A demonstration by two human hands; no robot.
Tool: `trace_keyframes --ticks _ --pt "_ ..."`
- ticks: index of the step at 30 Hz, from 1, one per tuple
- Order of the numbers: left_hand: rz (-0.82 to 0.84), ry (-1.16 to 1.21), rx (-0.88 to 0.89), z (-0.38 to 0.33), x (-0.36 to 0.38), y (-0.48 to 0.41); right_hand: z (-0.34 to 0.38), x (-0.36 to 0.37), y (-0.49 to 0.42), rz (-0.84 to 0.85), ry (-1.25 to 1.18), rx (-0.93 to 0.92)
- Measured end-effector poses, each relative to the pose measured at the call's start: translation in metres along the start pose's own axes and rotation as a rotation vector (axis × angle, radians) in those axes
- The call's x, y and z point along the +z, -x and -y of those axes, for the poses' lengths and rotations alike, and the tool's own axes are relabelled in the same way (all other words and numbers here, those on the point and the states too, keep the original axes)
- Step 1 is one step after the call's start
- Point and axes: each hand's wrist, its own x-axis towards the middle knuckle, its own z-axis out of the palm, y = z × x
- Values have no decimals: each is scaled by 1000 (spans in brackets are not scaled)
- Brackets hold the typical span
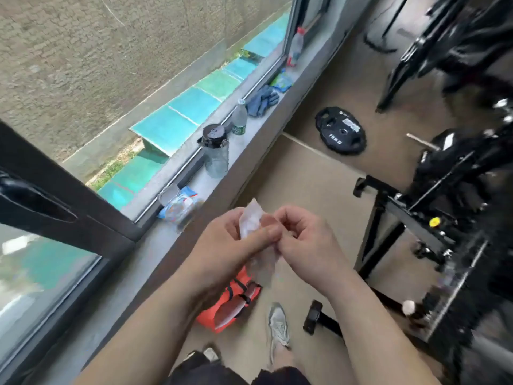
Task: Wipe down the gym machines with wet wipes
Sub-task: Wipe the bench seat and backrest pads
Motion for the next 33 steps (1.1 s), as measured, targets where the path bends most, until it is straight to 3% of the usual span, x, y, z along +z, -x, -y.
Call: trace_keyframes --ticks 5,9,14,18,21,25,31,33 --pt "304 -124 -122 11 51 28 -5 -66 83 -164 24 109" --pt "325 -105 -166 25 114 37 -19 -131 146 -307 115 131" --pt "414 78 -216 47 232 55 -51 -213 232 -467 129 155" --pt "628 92 -297 71 348 84 -75 -279 300 -550 108 151" --pt "572 -16 -251 87 413 100 -93 -317 338 -651 27 130" --pt "654 -91 -238 94 457 107 -118 -350 366 -778 -91 144" --pt "610 -151 -320 104 484 85 -140 -388 383 -759 -29 176" --pt "591 -330 -238 108 491 74 -146 -401 383 -768 -47 203"
